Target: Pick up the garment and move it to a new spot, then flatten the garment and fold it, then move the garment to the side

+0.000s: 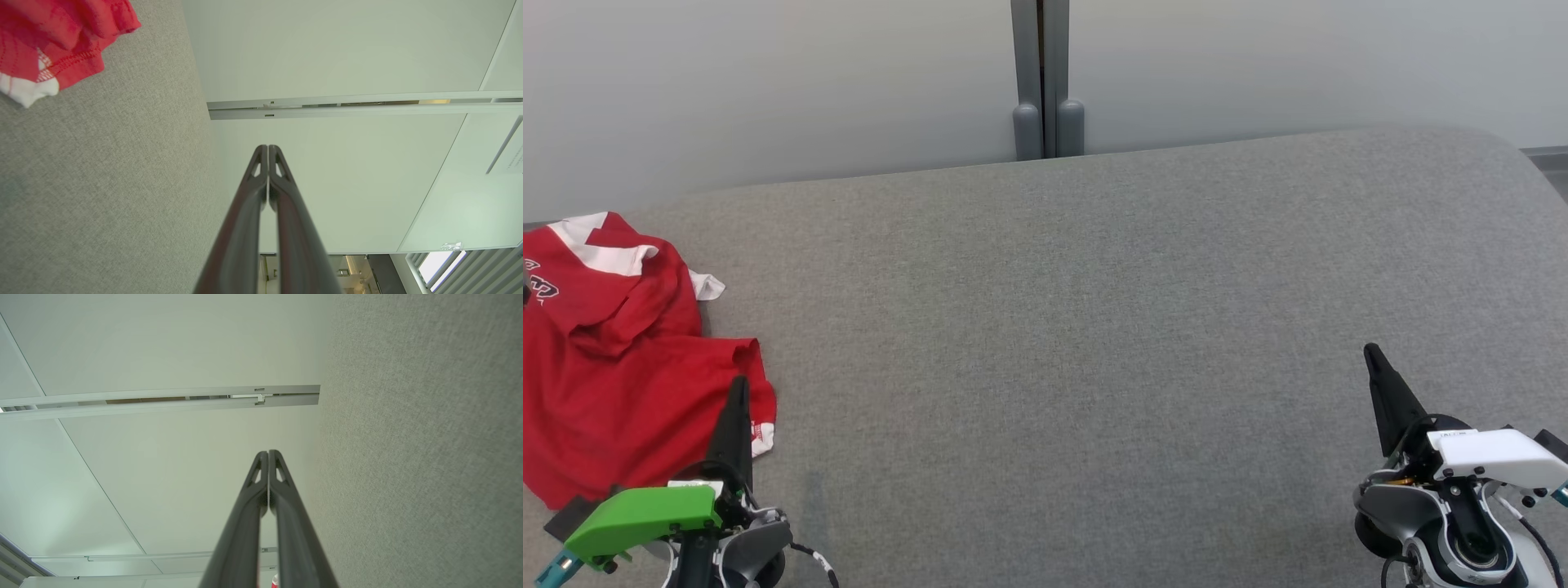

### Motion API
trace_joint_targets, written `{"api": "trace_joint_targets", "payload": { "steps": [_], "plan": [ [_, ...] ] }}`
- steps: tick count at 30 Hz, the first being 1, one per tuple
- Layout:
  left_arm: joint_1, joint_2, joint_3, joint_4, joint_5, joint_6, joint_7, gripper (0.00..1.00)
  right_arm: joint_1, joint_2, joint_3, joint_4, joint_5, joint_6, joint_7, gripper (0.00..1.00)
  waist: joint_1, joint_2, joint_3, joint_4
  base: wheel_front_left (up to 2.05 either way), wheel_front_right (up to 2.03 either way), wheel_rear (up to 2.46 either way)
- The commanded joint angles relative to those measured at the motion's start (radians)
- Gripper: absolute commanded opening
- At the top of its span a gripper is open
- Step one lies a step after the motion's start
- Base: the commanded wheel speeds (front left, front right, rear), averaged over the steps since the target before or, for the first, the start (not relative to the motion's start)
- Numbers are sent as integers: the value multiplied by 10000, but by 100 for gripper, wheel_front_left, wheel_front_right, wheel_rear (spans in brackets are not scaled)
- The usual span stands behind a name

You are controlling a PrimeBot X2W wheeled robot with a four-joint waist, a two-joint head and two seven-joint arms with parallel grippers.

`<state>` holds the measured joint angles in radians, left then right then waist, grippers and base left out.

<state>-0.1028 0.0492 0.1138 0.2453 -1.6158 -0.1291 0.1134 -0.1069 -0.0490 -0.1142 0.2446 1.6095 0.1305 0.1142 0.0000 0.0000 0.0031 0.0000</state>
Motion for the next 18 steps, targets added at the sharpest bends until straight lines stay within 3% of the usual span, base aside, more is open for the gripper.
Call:
{"api": "trace_joint_targets", "payload": {
  "steps": [1,18],
  "plan": [
    [-145,29,8,5,58,-59,31,0,-48,-24,-2,11,70,4,23,0,0,0,0,0,0,0,0],
    [-145,29,7,7,58,-59,30,0,-48,-24,-2,11,70,4,24,0,0,0,0,0,0,0,0]
  ]
}}
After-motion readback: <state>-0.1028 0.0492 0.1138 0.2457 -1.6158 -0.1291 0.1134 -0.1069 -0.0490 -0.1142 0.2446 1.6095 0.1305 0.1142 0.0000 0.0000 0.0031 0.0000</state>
